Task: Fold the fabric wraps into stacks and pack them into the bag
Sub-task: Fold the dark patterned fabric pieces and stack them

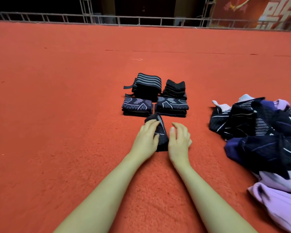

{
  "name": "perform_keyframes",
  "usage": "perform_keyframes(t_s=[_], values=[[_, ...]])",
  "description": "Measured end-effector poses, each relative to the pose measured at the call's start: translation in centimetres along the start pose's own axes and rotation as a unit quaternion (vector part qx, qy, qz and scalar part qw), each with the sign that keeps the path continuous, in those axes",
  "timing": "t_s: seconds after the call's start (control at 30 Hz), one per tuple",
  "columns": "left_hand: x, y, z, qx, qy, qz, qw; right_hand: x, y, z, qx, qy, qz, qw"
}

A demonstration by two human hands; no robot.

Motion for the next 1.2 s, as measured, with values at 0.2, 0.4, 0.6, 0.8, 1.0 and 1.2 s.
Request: perform_keyframes(t_s=[0.2,0.4,0.6,0.8,1.0,1.2], values=[[2.6,1.2,1.4,0.263,0.230,-0.047,0.936,-1.3,0.4,0.8,0.031,-0.147,-0.001,0.989],[3.2,1.4,0.8,0.285,0.213,-0.018,0.935,-1.5,0.2,1.5,0.069,-0.231,-0.005,0.970],[2.3,1.8,-0.6,0.189,0.137,0.016,0.972,-1.2,0.4,1.7,0.077,-0.209,-0.044,0.974],[1.2,3.2,-3.6,0.062,0.218,0.115,0.967,0.8,0.3,0.8,0.022,-0.052,-0.107,0.993],[1.8,3.3,-6.8,-0.048,0.236,0.182,0.953,3.9,2.3,1.0,-0.012,-0.021,-0.165,0.986],[5.3,1.9,-7.5,-0.037,0.194,0.145,0.969,5.7,3.9,3.6,0.020,-0.014,-0.188,0.982]])
Point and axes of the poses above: each hand's wrist, its own y-axis towards the middle knuckle, its own z-axis out of the palm, x = y × z, the point moved 6 cm from there along y, towards the middle knuckle, and after that the axes turned 4 degrees about -y, right-handed, at the moved point
